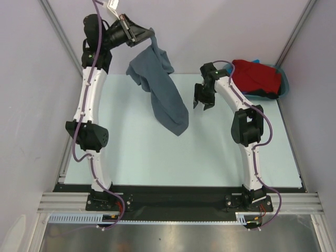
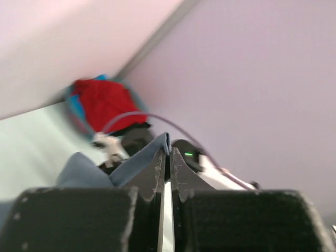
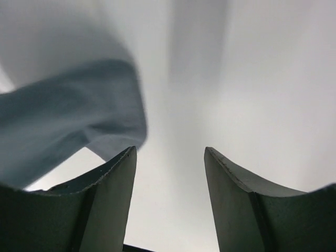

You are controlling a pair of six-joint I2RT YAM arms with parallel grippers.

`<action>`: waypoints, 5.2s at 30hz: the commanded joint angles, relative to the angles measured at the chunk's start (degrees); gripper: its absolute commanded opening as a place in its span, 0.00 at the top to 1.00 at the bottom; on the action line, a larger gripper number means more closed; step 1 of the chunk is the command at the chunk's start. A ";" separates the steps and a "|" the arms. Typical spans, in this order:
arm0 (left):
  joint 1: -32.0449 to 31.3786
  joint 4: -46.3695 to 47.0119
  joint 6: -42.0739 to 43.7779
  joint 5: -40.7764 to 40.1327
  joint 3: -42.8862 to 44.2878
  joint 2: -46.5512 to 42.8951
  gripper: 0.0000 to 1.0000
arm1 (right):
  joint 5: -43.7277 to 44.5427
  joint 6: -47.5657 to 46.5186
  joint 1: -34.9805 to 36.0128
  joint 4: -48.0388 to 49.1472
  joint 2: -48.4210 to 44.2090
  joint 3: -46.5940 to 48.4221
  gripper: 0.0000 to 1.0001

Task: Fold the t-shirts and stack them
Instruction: Flatten the tshirt out

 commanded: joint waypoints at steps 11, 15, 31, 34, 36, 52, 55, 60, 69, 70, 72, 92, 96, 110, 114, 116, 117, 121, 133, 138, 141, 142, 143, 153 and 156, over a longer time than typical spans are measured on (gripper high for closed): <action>0.30 18.86 -20.40 8.38 3.44 -15.43 0.89 | 1.73 1.49 3.05 0.23 -0.32 -0.77 0.41; 0.83 36.37 -39.02 7.68 4.40 -14.14 0.89 | 2.26 1.49 3.32 0.58 -1.38 -2.44 0.41; 6.11 30.27 -31.39 15.74 -11.22 -15.62 0.98 | 3.49 3.15 4.46 2.07 -3.31 -6.75 0.42; 5.93 46.81 -48.70 16.10 -6.88 -9.93 0.93 | 3.40 3.33 4.64 2.43 -3.49 -7.19 0.42; 5.58 44.87 -52.28 20.83 5.78 -3.27 0.94 | 3.67 3.59 4.73 2.43 -3.49 -7.19 0.42; -0.66 1.17 -3.15 22.38 -14.76 -17.73 0.94 | 4.02 4.47 5.34 2.34 -2.79 -6.23 0.42; -0.66 -26.29 15.41 9.74 -12.66 -16.24 0.95 | 4.28 4.47 5.52 2.34 -3.14 -6.58 0.42; -1.37 -47.32 31.18 -30.71 -6.14 -12.54 0.99 | 4.55 4.39 5.78 2.43 -3.67 -7.36 0.42; -7.76 -57.08 36.19 -68.15 -2.98 -15.97 1.00 | 4.46 3.68 5.96 3.31 -4.63 -9.21 0.42; -8.83 -57.87 36.37 -69.83 -3.50 -16.23 1.00 | 4.20 3.25 6.04 3.65 -4.63 -9.21 0.42; -11.20 -58.66 36.81 -73.35 -6.05 -16.50 1.00 | 3.15 2.98 6.04 4.01 -4.02 -8.69 0.42; -34.05 -43.82 50.32 -58.67 3.09 -18.07 0.98 | -3.19 0.43 8.33 7.61 -3.75 -9.12 0.42; -41.16 -42.06 56.05 -65.26 2.21 -20.80 0.94 | -2.22 0.96 8.42 8.32 -3.49 -10.01 0.42; -35.04 -43.46 57.38 -80.31 -10.27 -30.55 0.92 | -7.45 2.89 6.84 12.53 -6.82 -8.69 0.94; -33.54 -43.64 58.34 -80.39 -13.70 -32.75 0.92 | -17.59 2.19 6.66 12.02 -6.48 -4.58 0.88; -33.18 -43.90 58.17 -80.39 -14.57 -33.28 0.92 | -20.91 1.23 6.83 11.74 -6.48 -2.98 0.58; -33.01 -43.90 58.17 -80.30 -14.67 -33.37 0.92 | -23.38 0.96 6.83 12.61 -6.74 -2.19 0.50; -32.83 -43.90 58.08 -79.34 -14.41 -33.11 0.92 | -34.55 4.37 6.66 17.97 -6.13 -1.48 0.33; -31.95 -43.38 58.96 -80.65 -15.72 -34.25 0.91 | -52.75 28.64 9.82 41.09 5.12 -2.27 0.32; -31.07 -43.11 58.79 -80.30 -16.60 -35.13 0.91 | -56.01 35.05 10.35 52.49 3.28 -8.84 0.46; -30.81 -43.11 58.43 -79.60 -17.57 -35.22 0.91 | -56.54 37.69 10.18 56.20 1.44 -11.05 0.82; -30.72 -43.11 58.35 -79.43 -17.74 -35.30 0.90 | -56.45 37.96 10.17 56.65 1.08 -11.93 0.98; -30.63 -43.11 58.26 -79.25 -18.18 -35.39 0.90 | -56.62 39.00 10.00 57.26 0.65 -12.29 1.00; -29.05 -42.85 58.08 -79.77 -21.08 -36.71 0.90 | -47.94 19.47 7.28 35.72 -7.79 -7.47 1.00; -28.61 -42.59 57.91 -79.16 -21.26 -36.89 0.90 | -45.29 14.51 6.66 27.95 -8.24 -3.95 1.00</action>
